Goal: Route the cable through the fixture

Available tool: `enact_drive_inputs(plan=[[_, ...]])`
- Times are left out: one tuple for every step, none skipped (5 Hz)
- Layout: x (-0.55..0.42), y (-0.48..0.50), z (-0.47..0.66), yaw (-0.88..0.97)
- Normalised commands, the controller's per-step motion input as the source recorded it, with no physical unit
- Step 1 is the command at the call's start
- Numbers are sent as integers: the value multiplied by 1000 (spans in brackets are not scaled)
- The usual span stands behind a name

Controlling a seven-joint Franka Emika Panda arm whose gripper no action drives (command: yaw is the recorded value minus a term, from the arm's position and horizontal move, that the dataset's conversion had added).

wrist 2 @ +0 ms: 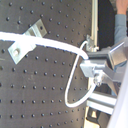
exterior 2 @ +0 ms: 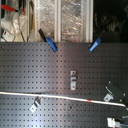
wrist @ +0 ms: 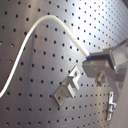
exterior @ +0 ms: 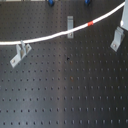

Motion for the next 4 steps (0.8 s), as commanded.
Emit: enact_drive_inputs(plan=[[55,71,43,0],[-17,-15,259,137],[-176,-69,413,560],[-2,-10,0,0]])
